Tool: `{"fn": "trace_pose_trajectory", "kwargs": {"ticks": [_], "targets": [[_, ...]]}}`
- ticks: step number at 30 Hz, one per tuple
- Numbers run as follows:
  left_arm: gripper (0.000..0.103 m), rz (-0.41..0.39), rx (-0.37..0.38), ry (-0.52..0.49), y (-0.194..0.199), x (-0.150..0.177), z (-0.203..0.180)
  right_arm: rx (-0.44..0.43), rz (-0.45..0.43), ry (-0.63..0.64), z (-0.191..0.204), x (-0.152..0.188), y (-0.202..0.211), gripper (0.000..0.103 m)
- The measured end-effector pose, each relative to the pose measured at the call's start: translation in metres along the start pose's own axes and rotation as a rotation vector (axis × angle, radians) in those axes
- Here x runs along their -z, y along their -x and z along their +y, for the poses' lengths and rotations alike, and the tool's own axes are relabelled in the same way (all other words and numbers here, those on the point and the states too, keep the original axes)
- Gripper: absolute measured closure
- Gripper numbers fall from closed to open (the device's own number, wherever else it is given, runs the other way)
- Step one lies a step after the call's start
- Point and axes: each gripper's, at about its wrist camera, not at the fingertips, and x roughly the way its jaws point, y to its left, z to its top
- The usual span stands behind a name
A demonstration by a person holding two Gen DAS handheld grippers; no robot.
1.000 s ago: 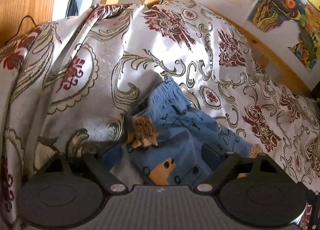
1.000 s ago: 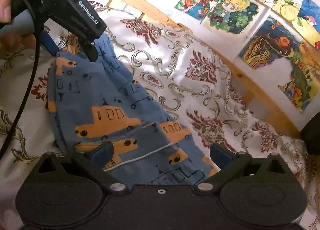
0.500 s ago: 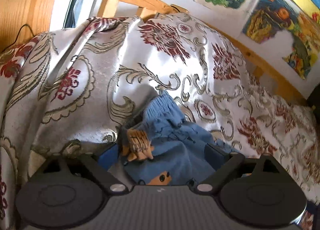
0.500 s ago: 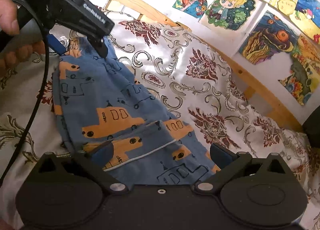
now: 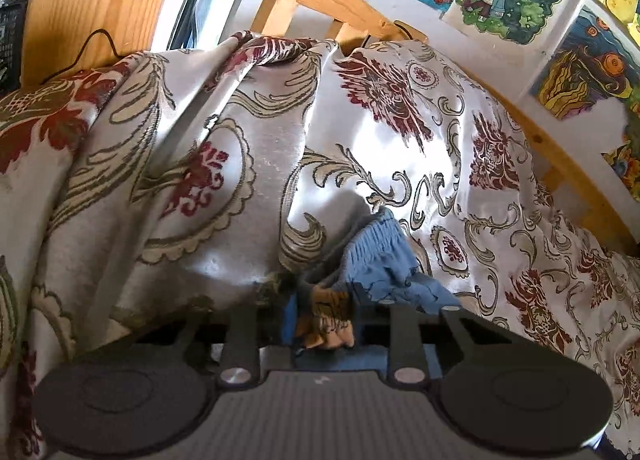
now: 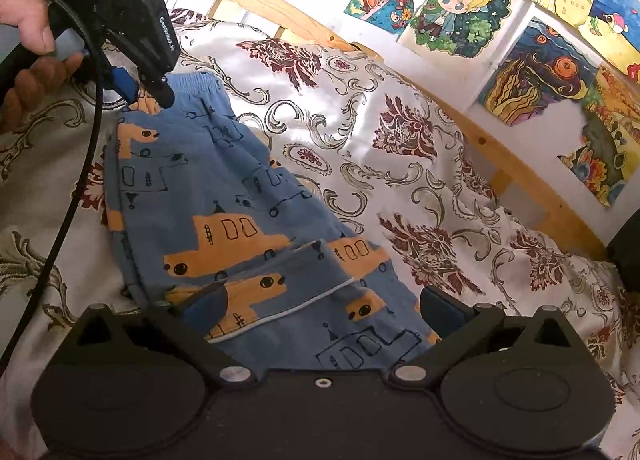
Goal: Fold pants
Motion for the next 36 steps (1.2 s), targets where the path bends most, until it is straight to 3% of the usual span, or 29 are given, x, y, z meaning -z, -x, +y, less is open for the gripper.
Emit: {"fn": "trace_pose_trajectory", "kwargs": {"ticks": [5,11,20,27,32,36], "targets": [[0.082,-0.023,-0.029,-0.09,0.006,0.004,-0.013,0.001,-0.001,0.001,0.0,0.0,0.0,0.001],[0.084,-0.082,-0.037,-0.215,0.022,0.006,-0.039,0.012,-0.015,0.013,0.002,-0.001,0.001,0.001],[0.084,-0.168,0.093,-0.363,0.065,0.016,-0.081,0.031,-0.017,-0.053,-0.033,-0.002,0.014,0.001],[0.084,-0.189,0.27,-0.515,0.093,0.04,-0.127,0.056,0.094,-0.29,-0.118,0.013,0.037,0.001],[0.084,-0.185,0.393,-0.666,0.103,0.07,-0.164,0.048,0.127,-0.563,-0.17,0.036,0.061,0.001],[0.084,-0.136,0.468,-0.788,0.102,0.103,-0.188,-0.076,0.078,-0.868,-0.208,0.063,0.07,0.001]]}}
